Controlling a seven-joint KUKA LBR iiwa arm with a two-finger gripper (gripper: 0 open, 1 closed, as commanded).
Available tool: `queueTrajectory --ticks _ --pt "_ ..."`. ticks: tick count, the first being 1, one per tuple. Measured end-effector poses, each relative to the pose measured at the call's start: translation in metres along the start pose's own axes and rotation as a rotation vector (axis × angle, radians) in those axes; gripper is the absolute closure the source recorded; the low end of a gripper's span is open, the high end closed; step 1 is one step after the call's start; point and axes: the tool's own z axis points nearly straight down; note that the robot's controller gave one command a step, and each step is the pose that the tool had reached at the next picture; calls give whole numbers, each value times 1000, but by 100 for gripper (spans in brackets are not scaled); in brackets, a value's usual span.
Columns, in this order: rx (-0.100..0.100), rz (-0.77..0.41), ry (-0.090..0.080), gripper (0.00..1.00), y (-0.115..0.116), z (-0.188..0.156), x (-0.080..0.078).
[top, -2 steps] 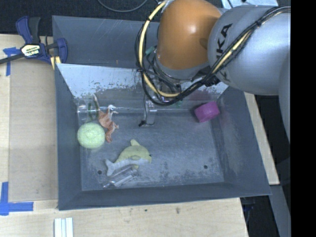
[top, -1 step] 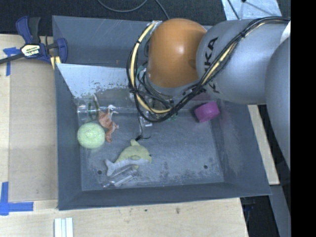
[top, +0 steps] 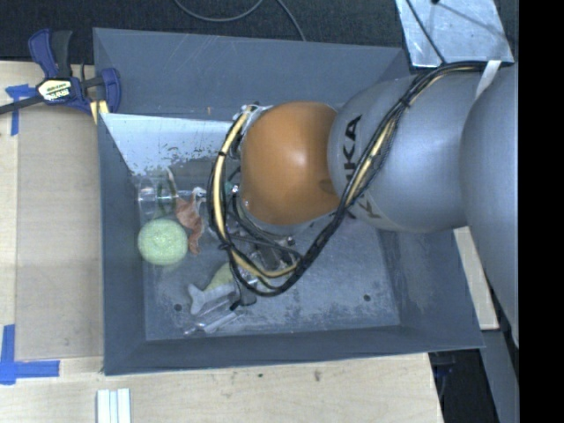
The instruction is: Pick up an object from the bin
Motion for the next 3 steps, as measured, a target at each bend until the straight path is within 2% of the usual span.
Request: queueTrajectory --ticks 1,2,3 --pt "0 -150 -4 0 -3 6 -14" --pt "2 -323 -6 0 -4 72 1" --pt "4 -468 -15 100 -4 93 -6"
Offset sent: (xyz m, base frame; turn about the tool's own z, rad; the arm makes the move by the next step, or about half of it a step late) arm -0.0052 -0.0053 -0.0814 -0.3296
